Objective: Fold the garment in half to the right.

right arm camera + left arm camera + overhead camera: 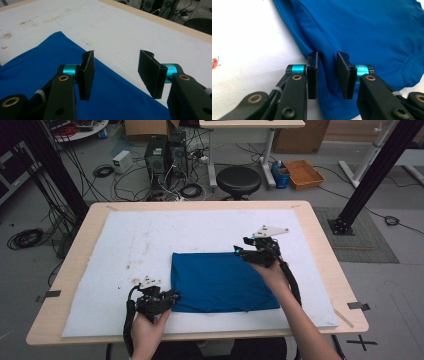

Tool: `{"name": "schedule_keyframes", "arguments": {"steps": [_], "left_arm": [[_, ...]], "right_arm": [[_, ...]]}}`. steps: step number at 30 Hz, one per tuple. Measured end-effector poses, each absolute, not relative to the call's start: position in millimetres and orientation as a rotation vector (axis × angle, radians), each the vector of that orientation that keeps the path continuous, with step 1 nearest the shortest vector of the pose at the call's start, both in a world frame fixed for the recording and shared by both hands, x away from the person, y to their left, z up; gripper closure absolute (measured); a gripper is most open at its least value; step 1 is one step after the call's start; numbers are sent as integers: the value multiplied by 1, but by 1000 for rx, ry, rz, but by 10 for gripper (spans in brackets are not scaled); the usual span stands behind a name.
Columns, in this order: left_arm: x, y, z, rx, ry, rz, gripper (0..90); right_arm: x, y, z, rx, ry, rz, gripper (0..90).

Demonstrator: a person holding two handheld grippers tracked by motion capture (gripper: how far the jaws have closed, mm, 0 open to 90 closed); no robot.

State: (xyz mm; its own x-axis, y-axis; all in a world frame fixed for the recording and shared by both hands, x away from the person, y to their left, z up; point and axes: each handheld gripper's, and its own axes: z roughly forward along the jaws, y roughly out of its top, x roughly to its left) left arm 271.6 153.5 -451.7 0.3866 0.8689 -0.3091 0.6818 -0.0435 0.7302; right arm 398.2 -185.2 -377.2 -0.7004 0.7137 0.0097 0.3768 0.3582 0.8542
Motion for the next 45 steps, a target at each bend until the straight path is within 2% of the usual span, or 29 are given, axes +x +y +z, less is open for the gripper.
{"name": "schedule_keyframes", "arguments": {"steps": [9,10,11,13,21,22,33,36,38,45], "left_arm": [[272,153,-452,1793,1347,270,745],[272,153,-452,1793,1345,275,745],[272,153,-452,1803,1340,273,782],[272,153,-451,1812,1336,265,794],[272,152,-451,1826,1326,272,799],[272,152,-451,1825,1325,271,799],[273,154,-451,1821,1323,258,799],[273,154,-451,1822,1320,257,798],[274,154,-451,1826,1320,254,798],[275,154,-448,1834,1285,257,813]], "right_arm": [[424,-95,-379,889,2366,1223,488],[424,-95,-379,889,2366,1223,488],[429,-77,-382,875,2393,1211,512],[432,-69,-385,884,2408,1210,519],[449,-13,-411,907,2548,1206,588],[452,-3,-417,907,2565,1191,628],[463,30,-436,922,2615,1092,698],[464,32,-441,919,2626,1052,772],[464,32,-441,898,2634,1055,868],[462,27,-430,865,2620,1069,883]]}}
